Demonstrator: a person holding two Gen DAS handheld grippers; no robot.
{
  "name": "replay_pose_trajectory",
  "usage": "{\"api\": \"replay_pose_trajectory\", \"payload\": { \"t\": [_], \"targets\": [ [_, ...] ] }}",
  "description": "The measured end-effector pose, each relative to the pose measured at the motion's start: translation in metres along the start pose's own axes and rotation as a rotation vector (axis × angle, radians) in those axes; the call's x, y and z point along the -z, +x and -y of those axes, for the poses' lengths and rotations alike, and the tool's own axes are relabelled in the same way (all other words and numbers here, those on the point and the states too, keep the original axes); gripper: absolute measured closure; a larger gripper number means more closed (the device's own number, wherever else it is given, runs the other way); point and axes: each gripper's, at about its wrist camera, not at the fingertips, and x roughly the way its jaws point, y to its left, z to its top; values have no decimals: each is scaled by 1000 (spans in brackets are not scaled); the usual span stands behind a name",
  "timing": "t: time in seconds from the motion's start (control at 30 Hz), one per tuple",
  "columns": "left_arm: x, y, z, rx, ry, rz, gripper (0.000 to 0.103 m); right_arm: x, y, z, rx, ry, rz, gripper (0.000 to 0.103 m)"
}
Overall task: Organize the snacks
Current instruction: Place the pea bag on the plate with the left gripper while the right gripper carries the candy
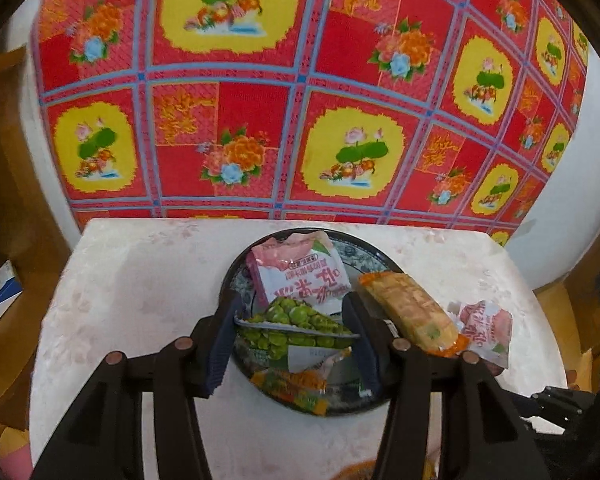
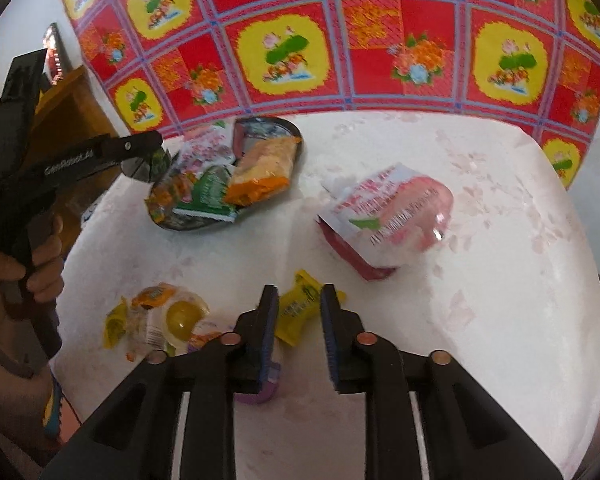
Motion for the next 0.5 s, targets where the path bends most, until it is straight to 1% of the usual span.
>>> {"api": "replay_pose_trajectory", "payload": {
  "t": [0.13, 0.27, 0.4, 0.5],
  "targets": [
    [-2, 13, -1, 19, 32, -28, 48, 1, 3, -2, 17, 11, -29, 72],
    [1, 21, -3, 20, 41, -45, 48, -1, 11, -10, 30, -16, -41, 64],
    [4, 24, -2, 10, 33, -51, 47, -3, 19, -16, 38, -62, -44, 63],
    [6, 24, -1, -2, 5, -51, 46, -5, 24, -15, 12, -78, -40, 64]
  ]
}}
